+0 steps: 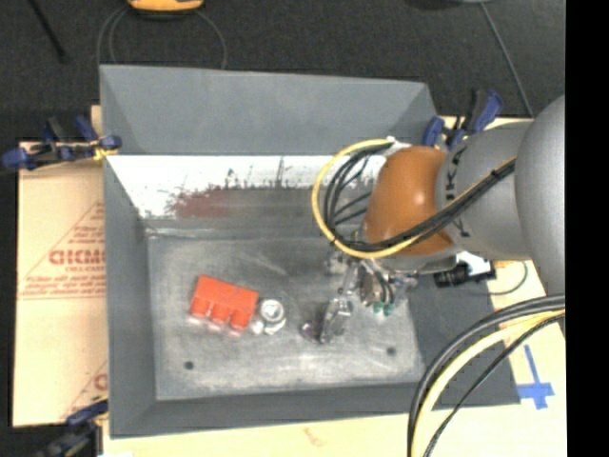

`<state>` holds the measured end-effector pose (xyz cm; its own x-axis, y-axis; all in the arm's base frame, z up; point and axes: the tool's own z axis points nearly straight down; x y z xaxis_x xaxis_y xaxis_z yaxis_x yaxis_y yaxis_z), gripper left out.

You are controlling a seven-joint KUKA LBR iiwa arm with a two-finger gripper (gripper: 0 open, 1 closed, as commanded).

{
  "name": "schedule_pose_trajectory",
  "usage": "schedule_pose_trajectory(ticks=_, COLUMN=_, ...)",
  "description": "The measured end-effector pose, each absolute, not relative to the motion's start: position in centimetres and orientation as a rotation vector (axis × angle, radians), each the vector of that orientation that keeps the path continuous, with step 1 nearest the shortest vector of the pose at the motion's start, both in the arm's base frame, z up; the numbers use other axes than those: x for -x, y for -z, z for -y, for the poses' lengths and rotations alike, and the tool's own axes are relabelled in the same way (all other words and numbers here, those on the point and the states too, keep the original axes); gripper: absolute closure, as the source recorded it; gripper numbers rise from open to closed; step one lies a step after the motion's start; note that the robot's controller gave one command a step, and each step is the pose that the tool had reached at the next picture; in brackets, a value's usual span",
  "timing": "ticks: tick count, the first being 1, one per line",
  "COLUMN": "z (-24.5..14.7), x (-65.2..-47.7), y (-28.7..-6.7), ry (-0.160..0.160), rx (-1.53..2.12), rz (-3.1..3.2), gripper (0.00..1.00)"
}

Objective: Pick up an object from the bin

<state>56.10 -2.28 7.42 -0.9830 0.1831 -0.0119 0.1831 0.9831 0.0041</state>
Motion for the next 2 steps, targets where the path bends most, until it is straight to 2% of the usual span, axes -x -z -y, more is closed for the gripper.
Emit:
schedule_pose_trajectory(ticks=1, z=2.02, x=-55.85, y=-7.52, ry=-0.004, rx=-0.338, rz=-3.107, gripper=0.0)
schedule_pose_trajectory(ticks=2, z=2.02, x=-55.76, y=-7.58, ry=-0.003, rx=-0.336, rz=-3.112, gripper=1.0)
